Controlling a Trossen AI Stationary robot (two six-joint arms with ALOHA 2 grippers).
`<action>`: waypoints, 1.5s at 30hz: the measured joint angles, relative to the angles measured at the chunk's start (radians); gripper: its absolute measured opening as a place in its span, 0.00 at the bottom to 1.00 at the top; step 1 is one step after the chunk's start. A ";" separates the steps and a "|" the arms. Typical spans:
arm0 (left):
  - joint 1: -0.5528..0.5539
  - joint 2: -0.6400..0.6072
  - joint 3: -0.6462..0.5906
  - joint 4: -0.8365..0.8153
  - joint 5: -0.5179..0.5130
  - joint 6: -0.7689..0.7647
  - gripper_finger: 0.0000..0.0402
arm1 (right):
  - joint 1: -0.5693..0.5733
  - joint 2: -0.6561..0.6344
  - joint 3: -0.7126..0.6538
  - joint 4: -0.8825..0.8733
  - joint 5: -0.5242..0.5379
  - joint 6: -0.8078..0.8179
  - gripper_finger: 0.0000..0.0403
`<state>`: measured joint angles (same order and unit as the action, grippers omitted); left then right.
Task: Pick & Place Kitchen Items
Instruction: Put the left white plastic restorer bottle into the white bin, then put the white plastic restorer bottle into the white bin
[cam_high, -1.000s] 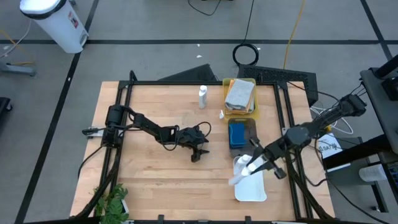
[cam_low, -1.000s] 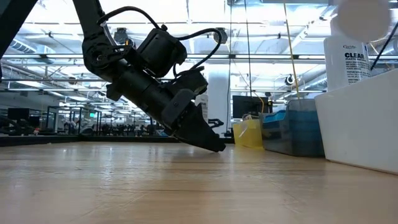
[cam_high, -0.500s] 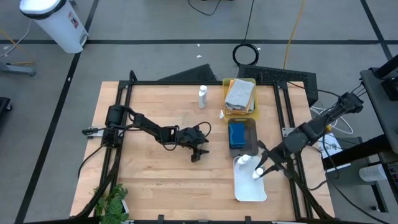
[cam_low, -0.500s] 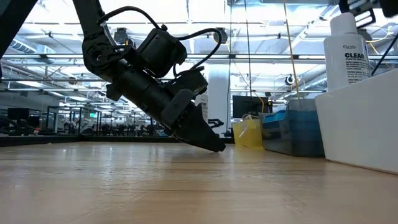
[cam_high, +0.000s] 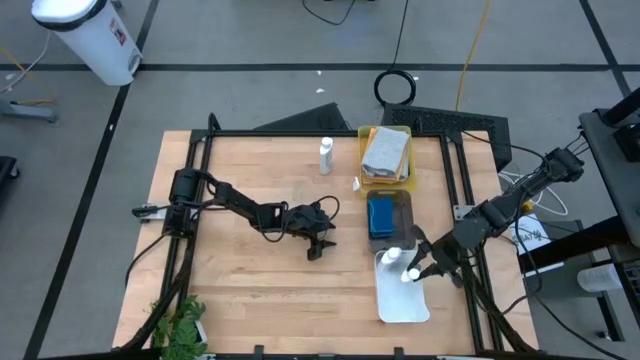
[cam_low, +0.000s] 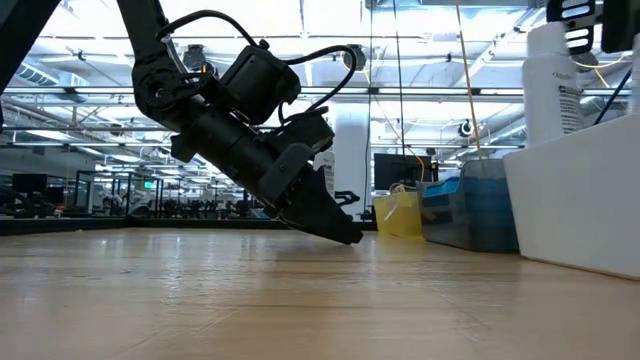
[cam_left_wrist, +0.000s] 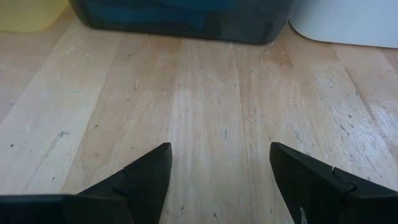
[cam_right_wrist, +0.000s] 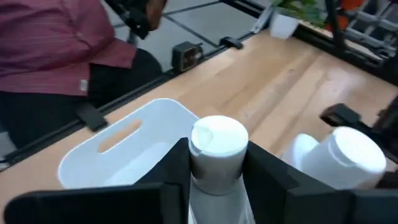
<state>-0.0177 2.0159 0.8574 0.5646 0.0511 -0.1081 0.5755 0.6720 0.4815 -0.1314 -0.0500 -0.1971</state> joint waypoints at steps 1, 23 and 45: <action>0.000 0.000 0.000 0.000 0.000 0.000 0.69 | 0.000 0.000 -0.003 0.003 0.018 -0.001 0.24; 0.040 -0.058 -0.003 -0.020 -0.012 -0.005 0.69 | 0.011 -0.119 -0.015 0.053 0.181 0.140 0.55; 0.269 -0.169 -0.138 0.103 -0.394 -0.117 0.69 | 0.035 -0.208 -0.014 0.071 0.180 0.064 0.52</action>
<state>0.2511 1.8465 0.7191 0.6673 -0.3429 -0.2249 0.6106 0.4644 0.4671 -0.0607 0.1302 -0.1334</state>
